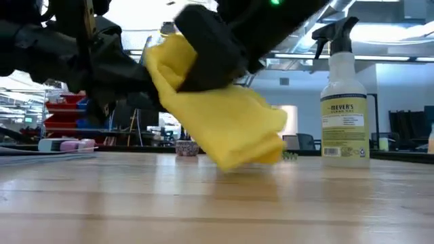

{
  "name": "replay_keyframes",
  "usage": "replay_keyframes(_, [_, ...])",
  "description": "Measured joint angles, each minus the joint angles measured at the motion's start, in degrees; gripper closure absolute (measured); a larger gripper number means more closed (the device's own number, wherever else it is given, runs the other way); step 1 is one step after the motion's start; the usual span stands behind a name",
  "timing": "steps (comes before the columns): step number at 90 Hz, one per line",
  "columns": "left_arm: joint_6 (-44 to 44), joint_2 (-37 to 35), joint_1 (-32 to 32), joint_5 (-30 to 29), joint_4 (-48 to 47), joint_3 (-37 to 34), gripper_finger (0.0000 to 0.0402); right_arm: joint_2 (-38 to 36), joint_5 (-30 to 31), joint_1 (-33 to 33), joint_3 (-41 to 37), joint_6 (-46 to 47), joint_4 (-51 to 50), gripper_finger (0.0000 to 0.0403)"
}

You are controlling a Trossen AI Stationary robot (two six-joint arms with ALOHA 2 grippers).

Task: Apply microfiber cloth
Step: Wipe the cellphone with the microfiber cloth

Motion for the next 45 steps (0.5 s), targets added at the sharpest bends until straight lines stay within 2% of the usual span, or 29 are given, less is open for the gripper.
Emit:
replay_keyframes(15, [4.30,-0.95,0.14,-0.20,3.11,0.31,0.0398,0.07,0.49,0.28,-0.09,-0.61,2.48,0.0403])
replay_keyframes(33, [9.28,-0.94,0.20,-1.38,4.30,1.22,0.0398,0.04,0.71,-0.38,0.07,-7.94,11.39,0.0403])
replay_keyframes(45, [12.90,-0.88,0.20,-2.12,3.71,2.11,0.0398,0.03,0.77,-0.26,1.54,-9.74,11.32,0.0403])
